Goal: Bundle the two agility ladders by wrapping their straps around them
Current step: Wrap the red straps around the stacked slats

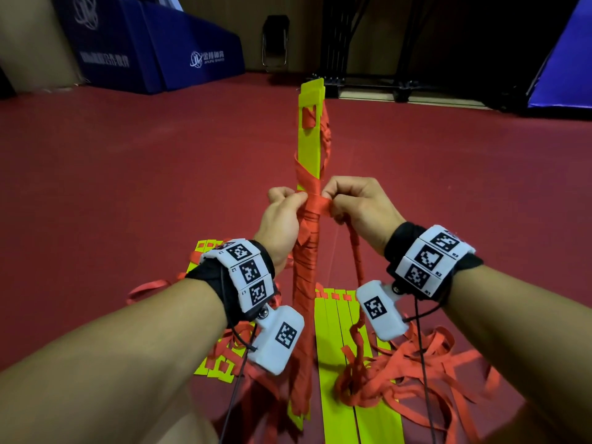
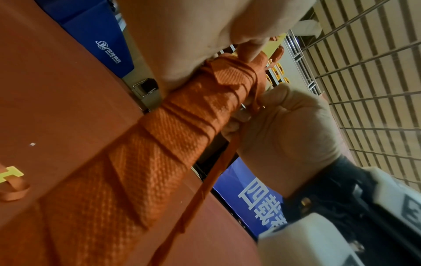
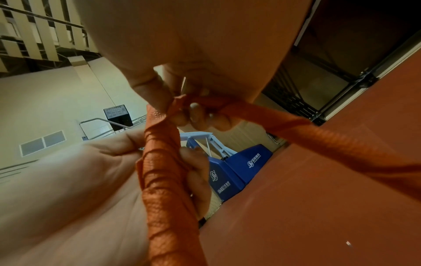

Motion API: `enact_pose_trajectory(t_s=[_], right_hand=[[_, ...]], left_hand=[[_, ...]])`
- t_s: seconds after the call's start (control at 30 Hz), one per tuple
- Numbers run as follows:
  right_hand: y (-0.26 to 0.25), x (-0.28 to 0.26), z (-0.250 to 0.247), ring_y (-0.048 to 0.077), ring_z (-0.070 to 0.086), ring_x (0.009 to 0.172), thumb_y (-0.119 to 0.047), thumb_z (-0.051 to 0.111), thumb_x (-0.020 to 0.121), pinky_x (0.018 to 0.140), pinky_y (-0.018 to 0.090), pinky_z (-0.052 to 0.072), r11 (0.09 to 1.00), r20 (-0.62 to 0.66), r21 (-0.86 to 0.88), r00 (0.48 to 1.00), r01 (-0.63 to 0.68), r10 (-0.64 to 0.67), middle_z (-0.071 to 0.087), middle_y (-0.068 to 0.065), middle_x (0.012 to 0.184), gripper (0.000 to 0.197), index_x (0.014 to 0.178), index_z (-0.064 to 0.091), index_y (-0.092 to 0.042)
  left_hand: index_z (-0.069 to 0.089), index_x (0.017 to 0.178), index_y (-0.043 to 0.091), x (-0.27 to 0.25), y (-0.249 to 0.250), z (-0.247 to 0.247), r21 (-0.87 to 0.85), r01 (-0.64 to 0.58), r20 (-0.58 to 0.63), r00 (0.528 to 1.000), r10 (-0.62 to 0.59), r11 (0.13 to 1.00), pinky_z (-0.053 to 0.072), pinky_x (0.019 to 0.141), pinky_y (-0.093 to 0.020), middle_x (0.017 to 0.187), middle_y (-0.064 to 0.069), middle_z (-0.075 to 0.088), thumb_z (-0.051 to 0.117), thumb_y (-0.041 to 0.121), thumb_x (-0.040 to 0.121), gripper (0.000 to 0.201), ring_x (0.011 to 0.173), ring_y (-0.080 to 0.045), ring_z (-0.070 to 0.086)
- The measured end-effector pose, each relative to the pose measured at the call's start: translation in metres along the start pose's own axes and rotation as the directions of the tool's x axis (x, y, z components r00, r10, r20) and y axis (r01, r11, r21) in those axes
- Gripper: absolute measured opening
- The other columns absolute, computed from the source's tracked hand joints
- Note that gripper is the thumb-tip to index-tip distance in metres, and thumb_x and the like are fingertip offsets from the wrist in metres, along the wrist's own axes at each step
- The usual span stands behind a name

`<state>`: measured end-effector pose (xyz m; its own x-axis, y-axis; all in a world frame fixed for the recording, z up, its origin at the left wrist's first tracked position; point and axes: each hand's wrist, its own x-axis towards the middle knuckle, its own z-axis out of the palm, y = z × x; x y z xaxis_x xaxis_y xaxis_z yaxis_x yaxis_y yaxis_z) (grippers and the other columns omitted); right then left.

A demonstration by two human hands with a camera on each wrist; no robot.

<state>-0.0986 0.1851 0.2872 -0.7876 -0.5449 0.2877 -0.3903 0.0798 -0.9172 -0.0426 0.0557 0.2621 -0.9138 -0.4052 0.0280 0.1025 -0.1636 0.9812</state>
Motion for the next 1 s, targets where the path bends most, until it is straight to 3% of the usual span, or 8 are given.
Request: enact_pose_trajectory(t_s=[0.1,0.2,0.37,0.53,0.67,0.77,0.87,1.0], right_hand=[[0.0,-0.003,0.0,0.019,0.05,0.059,0.008,0.048,0.075,0.061,0.03,0.044,1.0,0.025,0.017,1.0,0.008,-0.008,0.06,0.005,0.06,0.02,0.07,0.063,-0.004],[0.003,-0.004,0.001,0.028,0.052,0.066,0.004,0.051,0.074,0.069,0.042,0.042,0.999,0.035,0.036,0.999,-0.017,0.015,0.06,0.022,0.07,0.014,0.073,0.064,0.003],[0.002,-0.004,0.003,0.028,0.056,0.066,0.005,0.055,0.076,0.069,0.04,0.046,1.0,-0.034,-0.015,0.999,-0.011,0.011,0.065,0.037,0.078,0.016,0.073,0.071,0.003],[-0.003,-0.004,0.004,0.024,0.054,0.065,0.015,0.048,0.074,0.068,0.035,0.045,1.0,-0.093,0.027,0.995,-0.016,0.018,0.065,0.028,0.07,0.032,0.069,0.074,-0.004],[0.001,-0.001,0.005,0.025,0.059,0.067,0.011,0.044,0.066,0.068,0.03,0.05,0.997,-0.066,0.053,0.996,-0.063,0.067,0.072,0.023,0.076,0.044,0.068,0.078,-0.016],[0.002,0.0,0.006,0.012,0.054,0.052,0.024,0.041,0.067,0.051,0.019,0.045,0.994,-0.059,0.082,0.995,-0.077,0.082,0.066,0.003,0.061,0.048,0.072,0.074,-0.01],[0.001,-0.001,0.007,0.009,0.053,0.049,0.029,0.044,0.067,0.047,0.017,0.042,0.992,-0.055,0.104,0.995,-0.076,0.082,0.064,0.006,0.067,0.046,0.08,0.071,-0.006],[0.001,-0.001,0.014,0.005,0.05,0.056,0.01,0.06,0.056,0.052,0.018,0.041,0.996,-0.083,0.07,0.995,-0.051,0.057,0.061,0.001,0.078,0.038,0.083,0.066,-0.016]], left_hand=[[0.048,0.097,0.02,-0.005,-0.002,0.001,0.05,0.018,0.033,0.999,-0.02,0.999,0.052,0.073,-0.06,0.084,-0.014,0.062,0.059,0.046,0.078,0.034,0.078,-0.031,0.057],[0.053,0.098,0.019,-0.006,-0.004,-0.001,0.113,0.001,0.071,0.997,-0.009,0.994,0.048,0.061,-0.036,0.082,-0.008,0.063,0.049,0.029,0.103,0.012,0.081,-0.027,0.056],[0.067,0.099,0.022,-0.009,-0.001,-0.007,0.106,-0.006,0.132,0.991,-0.008,0.994,0.046,0.062,-0.028,0.083,0.0,0.067,0.043,0.034,0.108,0.029,0.083,-0.024,0.059],[0.07,0.099,0.023,-0.008,-0.001,-0.009,0.163,-0.134,0.239,0.967,0.092,0.978,0.048,0.068,-0.033,0.089,-0.004,0.065,0.059,0.045,0.098,0.024,0.085,-0.026,0.058],[0.072,0.096,0.036,-0.002,-0.008,-0.014,0.268,-0.213,0.254,0.956,0.144,0.94,0.057,0.079,-0.064,0.085,-0.002,0.074,0.06,0.066,0.079,0.037,0.093,-0.04,0.072],[0.062,0.101,0.035,-0.001,-0.009,-0.016,0.351,-0.271,0.268,0.946,0.181,0.896,0.058,0.075,-0.064,0.087,-0.003,0.075,0.052,0.064,0.085,0.035,0.086,-0.033,0.073],[0.059,0.1,0.029,0.001,-0.008,-0.016,0.416,-0.294,0.259,0.946,0.198,0.861,0.058,0.074,-0.063,0.086,-0.003,0.073,0.05,0.052,0.089,0.027,0.075,-0.033,0.071],[0.058,0.102,0.033,0.006,-0.006,-0.016,0.431,-0.295,0.194,0.953,0.231,0.853,0.057,0.076,-0.063,0.091,-0.004,0.069,0.051,0.046,0.086,0.022,0.087,-0.038,0.07]])
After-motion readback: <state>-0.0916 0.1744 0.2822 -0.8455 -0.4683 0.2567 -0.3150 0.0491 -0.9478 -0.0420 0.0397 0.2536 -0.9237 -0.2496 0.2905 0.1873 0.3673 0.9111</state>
